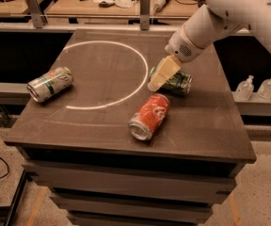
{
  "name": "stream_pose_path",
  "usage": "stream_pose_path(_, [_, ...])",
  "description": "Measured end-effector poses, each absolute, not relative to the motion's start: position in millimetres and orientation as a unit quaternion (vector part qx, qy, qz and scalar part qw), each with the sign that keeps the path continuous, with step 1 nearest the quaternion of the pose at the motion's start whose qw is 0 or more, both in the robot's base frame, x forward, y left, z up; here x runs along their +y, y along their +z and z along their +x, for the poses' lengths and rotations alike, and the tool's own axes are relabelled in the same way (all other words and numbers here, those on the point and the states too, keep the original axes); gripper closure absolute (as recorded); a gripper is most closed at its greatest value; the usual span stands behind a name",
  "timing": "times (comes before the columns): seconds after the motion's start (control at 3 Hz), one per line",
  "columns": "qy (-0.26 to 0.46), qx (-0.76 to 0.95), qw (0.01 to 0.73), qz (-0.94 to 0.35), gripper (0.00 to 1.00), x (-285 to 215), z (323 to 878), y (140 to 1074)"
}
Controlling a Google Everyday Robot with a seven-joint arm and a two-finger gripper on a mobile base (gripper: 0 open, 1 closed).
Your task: Knock green can over
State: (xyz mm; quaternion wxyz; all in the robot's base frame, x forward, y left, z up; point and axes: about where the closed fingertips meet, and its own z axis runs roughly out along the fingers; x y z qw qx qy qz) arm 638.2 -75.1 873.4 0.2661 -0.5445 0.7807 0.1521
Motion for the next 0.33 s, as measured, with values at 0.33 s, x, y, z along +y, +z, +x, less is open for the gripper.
stream_pose_path(0.33, [0.152, 0.781, 0.266, -0.545, 0.0, -75.0, 638.2, 873.3])
